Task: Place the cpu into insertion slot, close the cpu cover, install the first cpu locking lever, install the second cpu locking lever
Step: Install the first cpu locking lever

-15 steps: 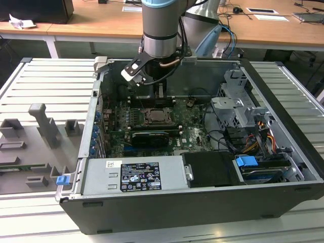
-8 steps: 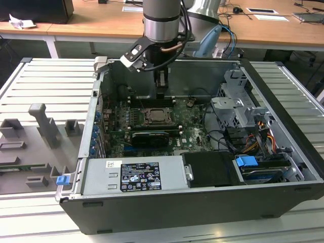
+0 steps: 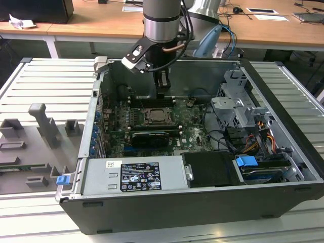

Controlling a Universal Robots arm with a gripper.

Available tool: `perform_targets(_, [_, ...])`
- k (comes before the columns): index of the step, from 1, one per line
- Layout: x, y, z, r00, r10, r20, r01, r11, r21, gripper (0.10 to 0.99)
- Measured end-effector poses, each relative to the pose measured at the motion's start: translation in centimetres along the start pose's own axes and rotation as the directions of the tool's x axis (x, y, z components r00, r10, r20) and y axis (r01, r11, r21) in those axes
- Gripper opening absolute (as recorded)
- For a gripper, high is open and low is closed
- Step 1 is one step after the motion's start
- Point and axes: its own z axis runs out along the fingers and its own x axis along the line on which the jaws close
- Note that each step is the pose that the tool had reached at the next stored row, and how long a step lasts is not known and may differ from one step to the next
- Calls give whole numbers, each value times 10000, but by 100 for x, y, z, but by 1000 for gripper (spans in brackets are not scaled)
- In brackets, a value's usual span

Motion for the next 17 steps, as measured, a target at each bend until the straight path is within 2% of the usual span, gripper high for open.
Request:
perform_targets(5, [0,0,0,9989,-477,-25,477,9989,7,149])
perform_targets(17, [0,0,0,9929,-1191,-64,1191,9929,14,149])
